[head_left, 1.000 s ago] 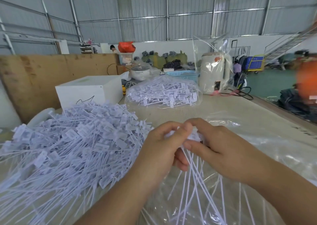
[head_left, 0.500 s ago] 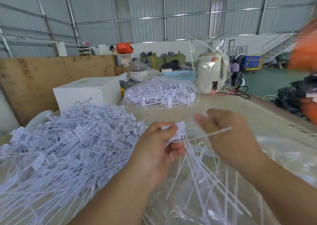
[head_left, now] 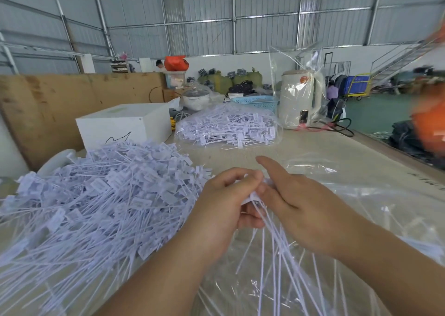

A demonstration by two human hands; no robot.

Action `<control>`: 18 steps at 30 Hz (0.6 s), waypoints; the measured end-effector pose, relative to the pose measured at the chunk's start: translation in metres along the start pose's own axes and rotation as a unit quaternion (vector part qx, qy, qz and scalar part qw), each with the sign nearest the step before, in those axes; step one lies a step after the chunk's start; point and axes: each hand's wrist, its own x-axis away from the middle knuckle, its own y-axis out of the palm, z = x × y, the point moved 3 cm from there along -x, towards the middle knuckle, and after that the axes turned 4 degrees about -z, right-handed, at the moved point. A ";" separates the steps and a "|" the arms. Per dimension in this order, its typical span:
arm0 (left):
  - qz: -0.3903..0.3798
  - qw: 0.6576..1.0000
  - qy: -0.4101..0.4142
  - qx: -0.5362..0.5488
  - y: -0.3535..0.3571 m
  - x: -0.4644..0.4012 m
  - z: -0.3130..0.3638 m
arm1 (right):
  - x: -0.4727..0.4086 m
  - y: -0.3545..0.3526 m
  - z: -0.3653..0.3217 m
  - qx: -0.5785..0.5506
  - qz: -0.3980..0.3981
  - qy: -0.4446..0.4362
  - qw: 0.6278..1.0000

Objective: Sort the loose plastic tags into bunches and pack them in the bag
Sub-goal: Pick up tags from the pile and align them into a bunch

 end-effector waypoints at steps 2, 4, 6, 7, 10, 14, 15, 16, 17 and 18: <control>-0.002 1.000 -0.020 0.019 0.000 -0.001 -0.001 | 0.001 0.002 0.001 -0.025 -0.013 -0.004 1.000; 0.003 0.999 -0.026 0.030 -0.002 -0.002 -0.003 | 0.002 0.002 0.003 -0.053 -0.021 -0.004 0.998; 0.022 1.000 -0.013 0.016 -0.004 -0.004 -0.004 | 0.002 0.000 0.007 -0.067 -0.028 0.009 0.997; 0.033 0.999 -0.005 0.010 -0.005 -0.005 -0.005 | 0.002 -0.001 0.009 -0.066 -0.033 0.020 0.997; 0.054 0.998 0.006 -0.005 -0.008 -0.007 -0.004 | 0.001 -0.009 0.016 -0.044 -0.033 0.037 0.998; 0.028 0.999 0.013 -0.039 -0.006 -0.004 -0.003 | 0.001 -0.010 0.013 -0.043 -0.039 0.029 0.998; 0.031 0.999 0.014 -0.037 -0.006 -0.004 -0.003 | 0.001 -0.011 0.012 -0.054 -0.033 0.024 0.998; 0.039 0.999 0.013 -0.029 -0.006 -0.004 -0.003 | 0.000 -0.012 0.010 -0.058 -0.023 0.019 0.998; 0.045 0.999 0.013 -0.014 -0.005 -0.004 -0.002 | -0.001 -0.012 0.009 -0.054 -0.010 0.016 0.998; 0.051 0.999 0.011 0.009 -0.003 -0.004 -0.001 | -0.002 -0.012 0.008 -0.047 0.010 0.015 0.999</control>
